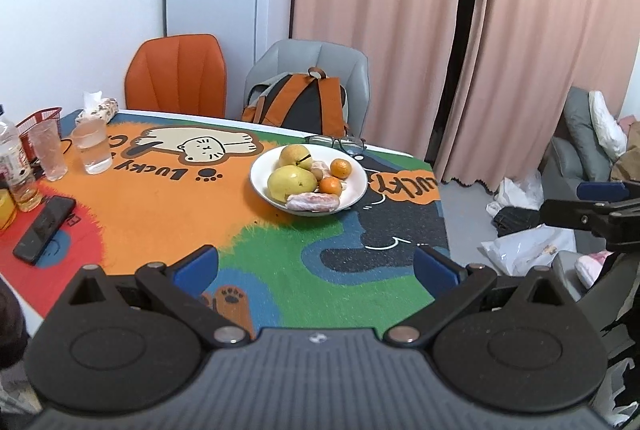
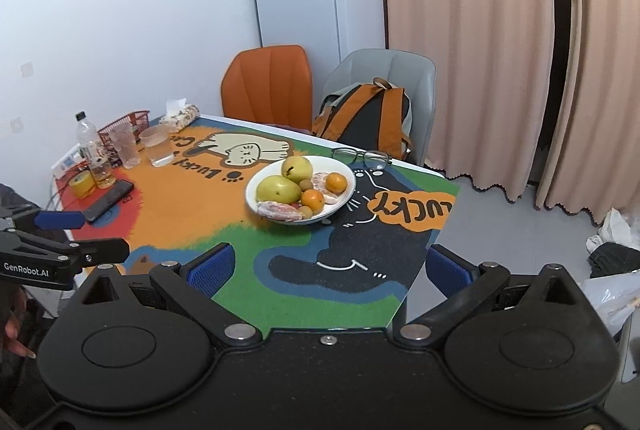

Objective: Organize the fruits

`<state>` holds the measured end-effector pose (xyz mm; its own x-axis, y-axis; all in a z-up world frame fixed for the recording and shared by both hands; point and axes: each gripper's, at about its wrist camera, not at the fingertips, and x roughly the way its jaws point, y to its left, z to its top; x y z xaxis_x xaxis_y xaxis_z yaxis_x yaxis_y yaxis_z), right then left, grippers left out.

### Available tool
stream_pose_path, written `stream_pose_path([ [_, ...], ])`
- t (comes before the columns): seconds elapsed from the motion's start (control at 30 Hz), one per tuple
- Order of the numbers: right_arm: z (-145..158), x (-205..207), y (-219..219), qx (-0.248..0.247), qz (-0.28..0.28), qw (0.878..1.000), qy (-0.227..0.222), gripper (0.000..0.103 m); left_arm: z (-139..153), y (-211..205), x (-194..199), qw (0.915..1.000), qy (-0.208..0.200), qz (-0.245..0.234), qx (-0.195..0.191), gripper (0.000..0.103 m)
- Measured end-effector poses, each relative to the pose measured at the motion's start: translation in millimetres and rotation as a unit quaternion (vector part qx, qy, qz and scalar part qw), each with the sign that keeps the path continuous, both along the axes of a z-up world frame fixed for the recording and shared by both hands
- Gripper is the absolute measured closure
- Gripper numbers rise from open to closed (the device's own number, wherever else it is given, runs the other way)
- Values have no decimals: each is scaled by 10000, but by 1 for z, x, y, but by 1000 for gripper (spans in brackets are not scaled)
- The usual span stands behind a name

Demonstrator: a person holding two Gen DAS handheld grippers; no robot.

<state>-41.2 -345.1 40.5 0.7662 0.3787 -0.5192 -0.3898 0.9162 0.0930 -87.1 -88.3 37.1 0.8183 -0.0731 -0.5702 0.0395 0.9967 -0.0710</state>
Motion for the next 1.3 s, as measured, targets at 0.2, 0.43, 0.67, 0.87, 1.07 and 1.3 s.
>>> stream_pose_path([
  [0.2, 7, -28, -1, -40, -50, 9999, -129, 0, 5, -4, -30, 9999, -60, -114, 38, 0],
  [0.43, 11, -52, 5, -19, -248, 9995, -208, 0, 14, -7, -51, 9988, -307, -349, 145, 0],
  [0.67, 14, -72, 11, -120, -433, 9985, -323, 0, 14, 4, -61, 9982, -343, -477, 96, 0],
  [0.87, 9, -82, 15, -71, -414, 9988, -244, 0, 11, 12, -68, 9978, -426, -495, 117, 0],
  [1.07, 9, -86, 17, -171, -563, 9978, -306, 0, 7, 21, -72, 9980, -421, -464, -31, 0],
  [1.3, 9, -88, 18, -223, -594, 9974, -328, 0, 8, 17, -71, 9976, -453, -529, 63, 0],
])
